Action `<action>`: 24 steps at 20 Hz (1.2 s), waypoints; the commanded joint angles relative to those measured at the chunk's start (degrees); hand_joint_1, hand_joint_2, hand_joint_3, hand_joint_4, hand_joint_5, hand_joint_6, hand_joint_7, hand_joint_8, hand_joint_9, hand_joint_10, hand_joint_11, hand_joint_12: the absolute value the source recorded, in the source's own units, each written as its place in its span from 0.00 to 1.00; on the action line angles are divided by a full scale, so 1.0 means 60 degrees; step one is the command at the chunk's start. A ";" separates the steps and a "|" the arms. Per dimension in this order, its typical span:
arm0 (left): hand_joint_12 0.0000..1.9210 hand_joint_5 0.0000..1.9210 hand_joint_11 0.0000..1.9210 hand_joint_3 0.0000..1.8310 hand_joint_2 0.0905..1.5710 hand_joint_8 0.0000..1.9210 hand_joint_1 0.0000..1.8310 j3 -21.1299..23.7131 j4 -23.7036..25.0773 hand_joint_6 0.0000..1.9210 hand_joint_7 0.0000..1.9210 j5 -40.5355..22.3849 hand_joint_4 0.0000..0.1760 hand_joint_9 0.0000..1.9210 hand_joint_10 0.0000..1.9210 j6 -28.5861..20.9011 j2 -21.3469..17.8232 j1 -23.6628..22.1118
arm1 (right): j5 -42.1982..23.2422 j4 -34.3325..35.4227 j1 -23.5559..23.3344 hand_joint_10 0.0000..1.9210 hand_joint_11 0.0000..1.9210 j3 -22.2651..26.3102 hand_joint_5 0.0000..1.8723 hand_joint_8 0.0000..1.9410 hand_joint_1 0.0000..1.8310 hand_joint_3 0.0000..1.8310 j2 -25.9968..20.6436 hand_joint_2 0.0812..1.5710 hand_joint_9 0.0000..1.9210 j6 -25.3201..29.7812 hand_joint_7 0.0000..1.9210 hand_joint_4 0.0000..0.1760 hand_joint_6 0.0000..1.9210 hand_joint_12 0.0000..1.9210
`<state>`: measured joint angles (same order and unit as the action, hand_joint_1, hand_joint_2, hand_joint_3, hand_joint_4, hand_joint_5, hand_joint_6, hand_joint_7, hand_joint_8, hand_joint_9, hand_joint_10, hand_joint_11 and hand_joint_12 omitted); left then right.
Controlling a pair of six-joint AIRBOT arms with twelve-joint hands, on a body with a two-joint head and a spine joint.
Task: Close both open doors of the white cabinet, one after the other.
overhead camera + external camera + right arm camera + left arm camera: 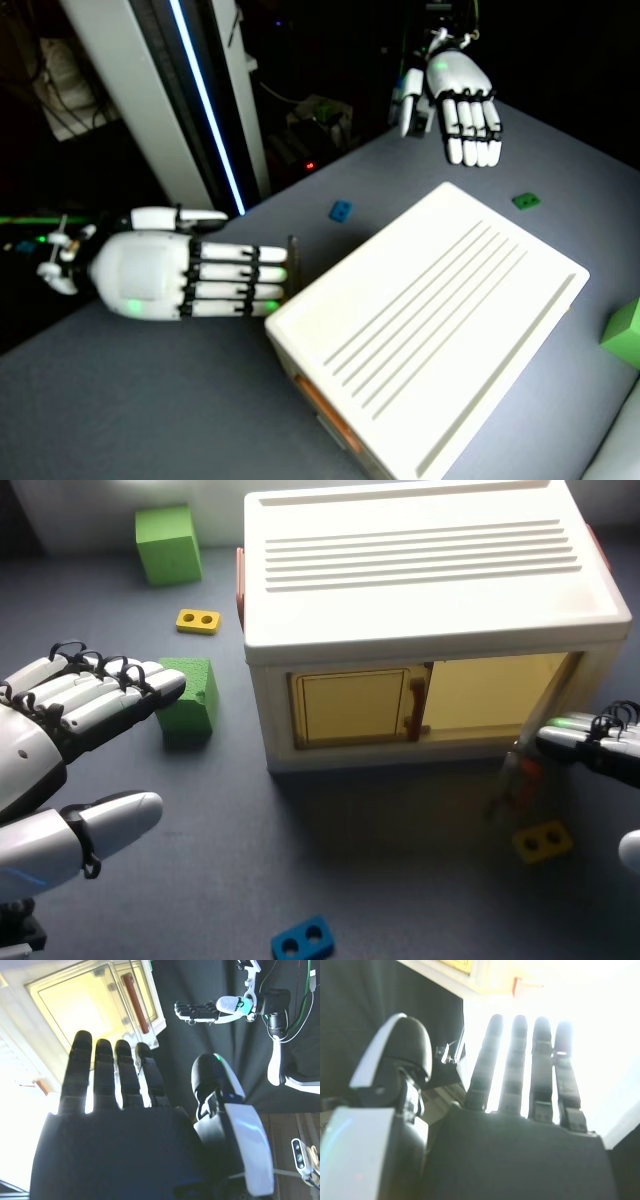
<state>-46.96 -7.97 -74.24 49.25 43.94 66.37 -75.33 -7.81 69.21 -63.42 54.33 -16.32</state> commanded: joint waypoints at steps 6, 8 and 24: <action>0.25 0.06 0.00 0.00 0.91 0.00 0.00 0.0016 -0.0016 0.00 0.07 -0.1237 0.00 0.07 0.00 -0.0028 -0.0048 -0.0027 | -0.1005 0.0059 -0.0443 0.00 0.05 -0.0219 0.04 0.00 0.00 0.00 0.0379 0.94 0.02 0.0110 0.03 0.00 0.00 0.00; 0.28 0.07 0.00 0.00 0.91 0.00 0.00 0.0011 -0.0016 0.00 0.08 -0.1237 0.00 0.08 0.00 -0.0029 -0.0048 -0.0027 | -0.0944 0.0036 -0.0565 0.00 0.05 -0.0283 0.03 0.00 0.00 0.00 0.0450 0.94 0.02 0.0110 0.02 0.00 0.00 0.00; 0.34 0.07 0.00 0.00 0.91 0.00 0.00 0.0051 -0.0165 0.00 0.08 -0.1627 0.00 0.08 0.00 -0.0030 -0.0002 0.0039 | -0.1524 -0.0285 -0.1018 0.00 0.07 -0.0068 0.04 0.01 0.02 0.00 0.0333 0.95 0.03 0.0761 0.04 0.00 0.00 0.01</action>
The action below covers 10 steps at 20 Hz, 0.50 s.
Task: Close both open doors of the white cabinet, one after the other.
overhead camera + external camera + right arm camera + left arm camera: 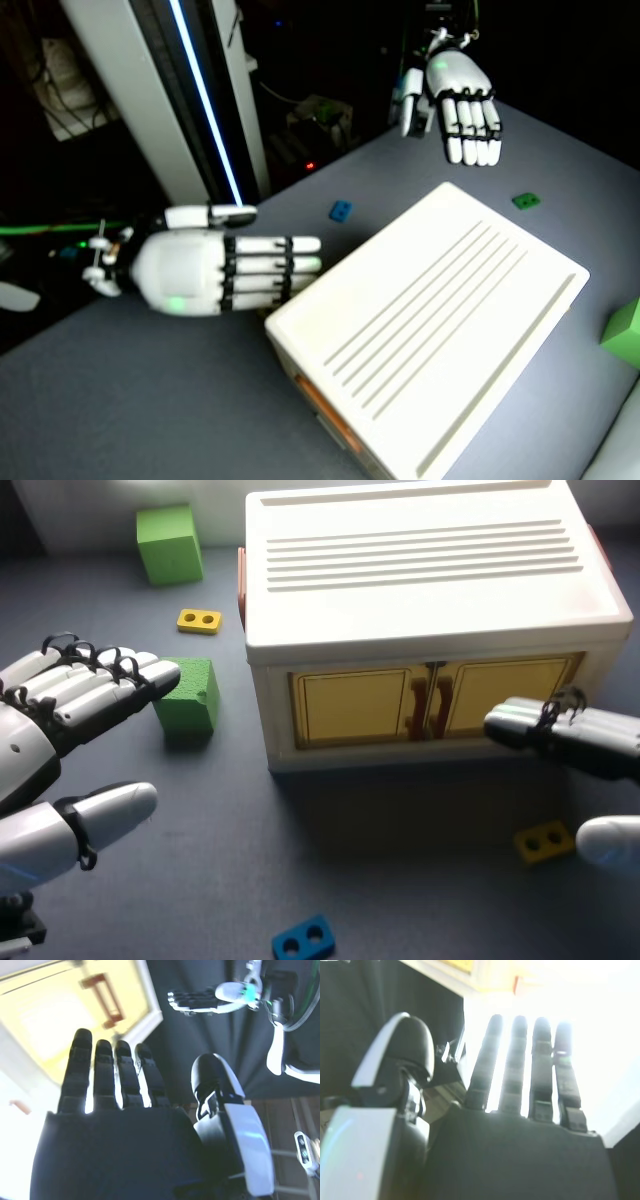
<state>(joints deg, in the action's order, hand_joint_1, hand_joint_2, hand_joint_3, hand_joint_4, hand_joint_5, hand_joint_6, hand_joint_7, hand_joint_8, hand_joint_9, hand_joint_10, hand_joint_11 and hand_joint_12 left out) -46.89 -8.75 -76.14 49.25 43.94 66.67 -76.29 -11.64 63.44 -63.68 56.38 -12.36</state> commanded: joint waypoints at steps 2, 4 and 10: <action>0.34 0.07 0.00 0.00 0.90 0.00 0.00 0.0055 -0.0095 0.00 0.07 -0.1539 0.00 0.07 0.00 -0.0030 0.0027 0.0037 | -0.1815 0.0464 0.0094 0.00 0.08 0.0099 0.05 0.00 0.03 0.00 -0.0268 0.94 0.03 0.0189 0.04 0.04 0.00 0.01; 0.35 0.06 0.00 0.00 0.91 0.00 0.00 0.0077 -0.0198 0.00 0.06 -0.1846 0.00 0.07 0.00 -0.0030 0.0058 0.0115 | -0.2460 0.0739 0.0236 0.01 0.08 0.0104 0.06 0.00 0.04 0.00 -0.0436 0.93 0.05 0.0376 0.05 0.17 0.01 0.01; 0.19 0.05 0.00 0.01 0.91 0.00 0.00 -0.0200 -0.0870 0.00 0.02 -0.3208 0.00 0.03 0.00 -0.0075 0.0490 0.0015 | -0.4114 0.2074 0.0268 0.01 0.10 -0.0068 0.16 0.01 0.11 0.00 -0.0632 0.90 0.12 -0.0068 0.13 0.00 0.01 0.03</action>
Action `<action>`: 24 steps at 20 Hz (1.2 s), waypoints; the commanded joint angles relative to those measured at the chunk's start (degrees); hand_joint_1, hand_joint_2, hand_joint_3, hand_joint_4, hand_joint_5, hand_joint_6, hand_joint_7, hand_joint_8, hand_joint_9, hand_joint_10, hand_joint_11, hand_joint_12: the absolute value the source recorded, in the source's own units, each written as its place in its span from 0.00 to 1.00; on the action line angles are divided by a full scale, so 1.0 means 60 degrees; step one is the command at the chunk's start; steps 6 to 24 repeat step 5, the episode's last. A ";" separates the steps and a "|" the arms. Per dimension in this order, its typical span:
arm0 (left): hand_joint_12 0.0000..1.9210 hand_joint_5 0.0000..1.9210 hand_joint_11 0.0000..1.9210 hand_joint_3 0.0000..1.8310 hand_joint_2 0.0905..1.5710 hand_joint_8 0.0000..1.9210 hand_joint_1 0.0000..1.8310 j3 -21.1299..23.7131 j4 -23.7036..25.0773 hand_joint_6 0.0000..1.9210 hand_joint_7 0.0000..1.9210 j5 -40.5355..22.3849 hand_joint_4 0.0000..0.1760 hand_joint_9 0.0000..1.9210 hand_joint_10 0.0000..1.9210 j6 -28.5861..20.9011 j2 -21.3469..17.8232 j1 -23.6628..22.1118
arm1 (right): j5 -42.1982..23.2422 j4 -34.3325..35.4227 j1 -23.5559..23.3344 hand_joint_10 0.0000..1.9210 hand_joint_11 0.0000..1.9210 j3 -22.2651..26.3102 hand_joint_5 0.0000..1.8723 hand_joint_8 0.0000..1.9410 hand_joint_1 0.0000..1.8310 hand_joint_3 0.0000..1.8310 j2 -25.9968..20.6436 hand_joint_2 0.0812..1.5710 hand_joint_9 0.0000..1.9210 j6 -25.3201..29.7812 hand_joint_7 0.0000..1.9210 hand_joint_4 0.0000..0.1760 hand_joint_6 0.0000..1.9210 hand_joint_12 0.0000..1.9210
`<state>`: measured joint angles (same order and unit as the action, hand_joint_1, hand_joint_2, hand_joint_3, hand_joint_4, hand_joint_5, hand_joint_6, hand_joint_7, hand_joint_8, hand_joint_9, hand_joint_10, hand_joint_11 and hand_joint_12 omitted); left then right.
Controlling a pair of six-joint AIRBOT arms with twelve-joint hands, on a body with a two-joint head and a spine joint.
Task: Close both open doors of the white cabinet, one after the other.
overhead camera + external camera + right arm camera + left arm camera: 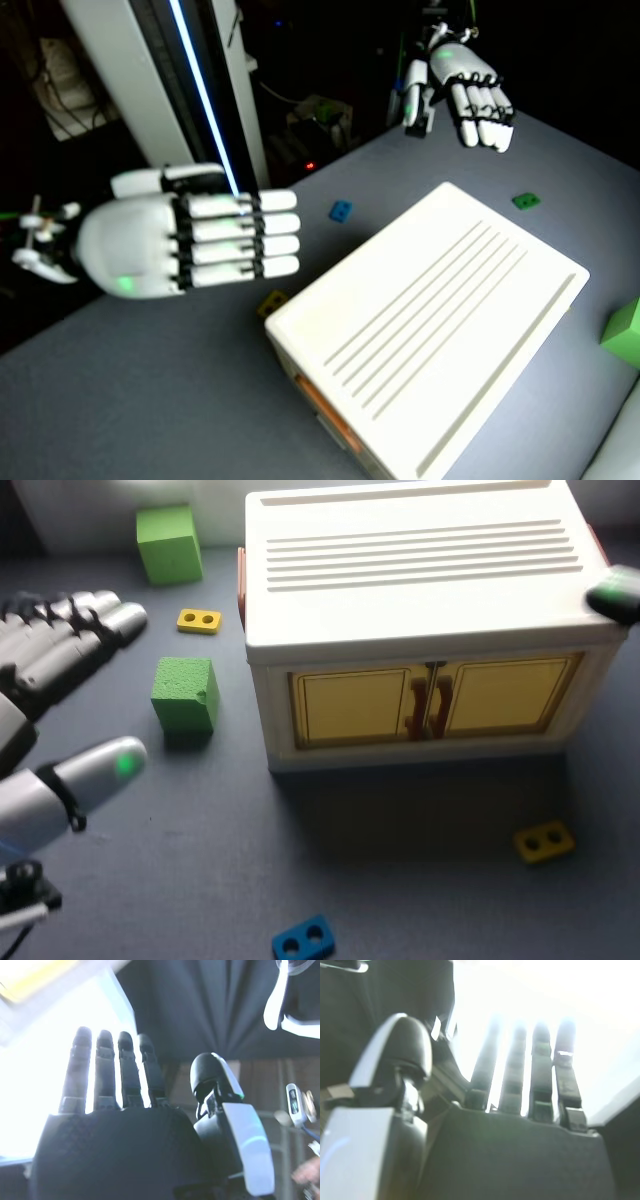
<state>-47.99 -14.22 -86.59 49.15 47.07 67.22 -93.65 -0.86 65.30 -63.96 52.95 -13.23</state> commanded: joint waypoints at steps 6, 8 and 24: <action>0.00 0.01 0.00 0.00 0.90 0.00 0.00 -0.0293 0.0023 0.01 0.00 -0.2023 0.09 0.00 0.00 -0.0212 0.0145 -0.0538 | -0.1223 0.1261 -0.0103 0.00 0.03 -0.0451 0.11 0.00 0.18 0.00 0.0091 0.89 0.04 -0.0222 0.05 0.13 0.00 0.03; 0.00 0.01 0.00 0.00 0.90 0.00 0.00 -0.0293 0.0023 0.01 0.00 -0.2023 0.09 0.00 0.00 -0.0212 0.0145 -0.0538 | -0.1223 0.1261 -0.0103 0.00 0.03 -0.0451 0.11 0.00 0.18 0.00 0.0091 0.89 0.04 -0.0222 0.05 0.13 0.00 0.03; 0.00 0.01 0.00 0.00 0.90 0.00 0.00 -0.0293 0.0023 0.01 0.00 -0.2023 0.09 0.00 0.00 -0.0212 0.0145 -0.0538 | -0.1223 0.1261 -0.0103 0.00 0.03 -0.0451 0.11 0.00 0.18 0.00 0.0091 0.89 0.04 -0.0222 0.05 0.13 0.00 0.03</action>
